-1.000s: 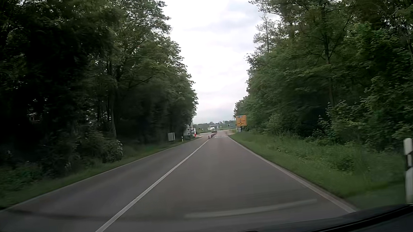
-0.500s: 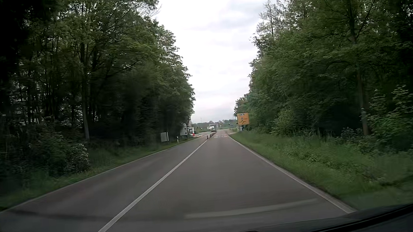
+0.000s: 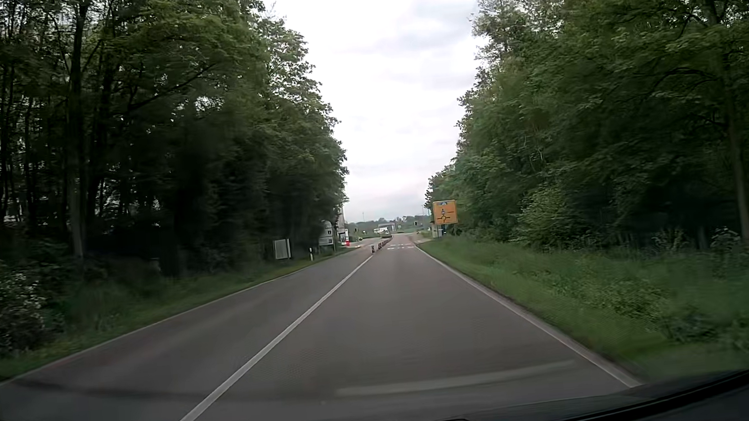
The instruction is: Follow the waypoints while adhering to traffic rules and regulations
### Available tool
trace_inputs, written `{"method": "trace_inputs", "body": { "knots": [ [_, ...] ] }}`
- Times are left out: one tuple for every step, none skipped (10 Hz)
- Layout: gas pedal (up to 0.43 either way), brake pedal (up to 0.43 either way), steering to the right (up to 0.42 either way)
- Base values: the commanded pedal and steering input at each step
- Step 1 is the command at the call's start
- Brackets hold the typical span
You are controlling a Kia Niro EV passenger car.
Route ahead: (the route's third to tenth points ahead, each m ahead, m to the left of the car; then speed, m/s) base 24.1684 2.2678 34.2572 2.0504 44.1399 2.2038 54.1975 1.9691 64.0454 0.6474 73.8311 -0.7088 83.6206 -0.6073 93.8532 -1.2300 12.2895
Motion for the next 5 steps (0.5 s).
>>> {"method": "trace_inputs", "body": {
  "knots": [
    [0.059,0.0,0.001],
    [0.059,0.0,0.001],
    [0.067,0.0,0.001],
    [0.067,0.0,0.001],
    [0.067,0.0,0.001]
  ]
}}
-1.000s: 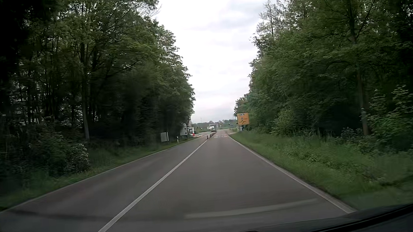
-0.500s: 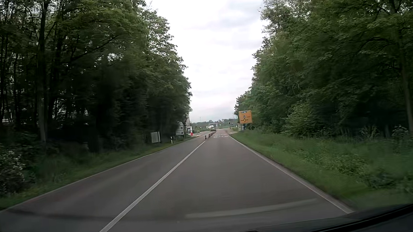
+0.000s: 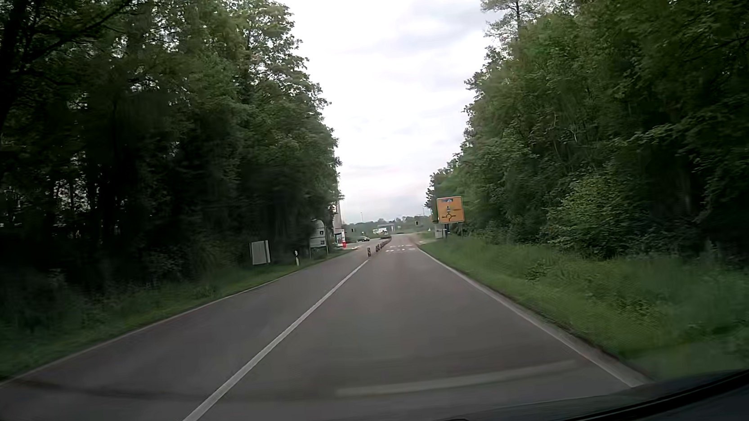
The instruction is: Follow the waypoints while adhering to traffic rules and regulations
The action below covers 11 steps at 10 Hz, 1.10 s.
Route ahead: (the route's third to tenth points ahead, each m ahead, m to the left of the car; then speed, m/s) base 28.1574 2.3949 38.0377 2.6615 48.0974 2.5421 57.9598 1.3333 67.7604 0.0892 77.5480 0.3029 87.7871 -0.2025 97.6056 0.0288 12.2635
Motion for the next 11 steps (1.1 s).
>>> {"method": "trace_inputs", "body": {
  "knots": [
    [0.067,0.0,0.001],
    [0.067,0.0,0.001],
    [0.067,0.0,0.001],
    [0.067,0.0,0.001],
    [0.067,0.0,0.001],
    [0.067,0.0,0.001],
    [0.067,0.0,0.001],
    [0.067,0.0,0.001],
    [0.067,0.0,0.001],
    [0.067,0.0,0.001],
    [0.067,0.0,0.001]
  ]
}}
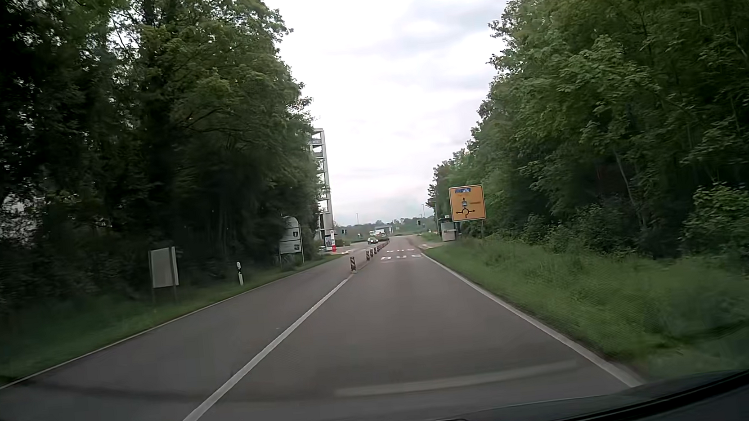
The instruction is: Follow the waypoints while adhering to traffic rules and regulations
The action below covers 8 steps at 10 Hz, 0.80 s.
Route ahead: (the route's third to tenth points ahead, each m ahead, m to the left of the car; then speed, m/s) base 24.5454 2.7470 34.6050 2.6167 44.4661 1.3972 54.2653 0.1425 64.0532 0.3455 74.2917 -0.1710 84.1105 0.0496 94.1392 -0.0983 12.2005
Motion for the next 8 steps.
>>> {"method": "trace_inputs", "body": {
  "knots": [
    [0.067,0.0,0.001],
    [0.067,0.0,0.001],
    [0.067,0.0,0.001],
    [0.067,0.0,0.001],
    [0.067,0.0,0.001],
    [0.067,0.0,0.001],
    [0.067,0.0,0.001],
    [0.067,0.0,0.001]
  ]
}}
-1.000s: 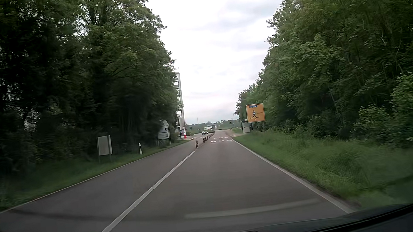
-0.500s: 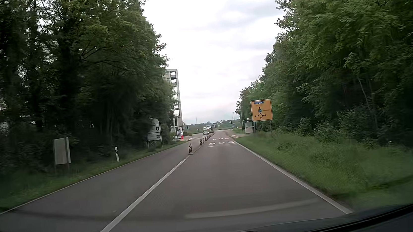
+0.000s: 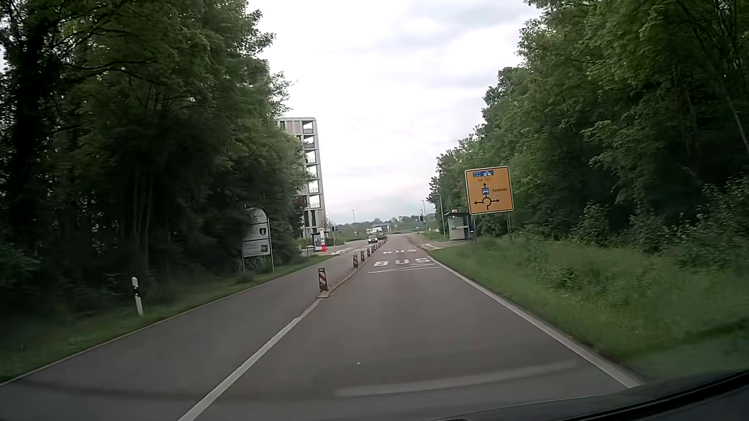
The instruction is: Follow the waypoints while adhering to traffic rules and regulations
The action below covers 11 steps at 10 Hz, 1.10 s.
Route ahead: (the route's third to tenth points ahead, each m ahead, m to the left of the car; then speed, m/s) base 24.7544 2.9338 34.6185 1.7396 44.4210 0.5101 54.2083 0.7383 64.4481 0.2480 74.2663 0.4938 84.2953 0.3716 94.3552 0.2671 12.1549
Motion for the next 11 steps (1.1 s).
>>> {"method": "trace_inputs", "body": {
  "knots": [
    [0.067,0.0,0.001],
    [0.067,0.0,0.001],
    [0.067,0.0,0.001],
    [0.067,0.0,0.001],
    [0.067,0.0,0.001],
    [0.067,0.0,0.001],
    [0.067,0.0,0.001],
    [0.067,0.0,0.001],
    [0.067,0.0,0.001],
    [0.067,0.0,0.001],
    [0.067,0.0,0.001]
  ]
}}
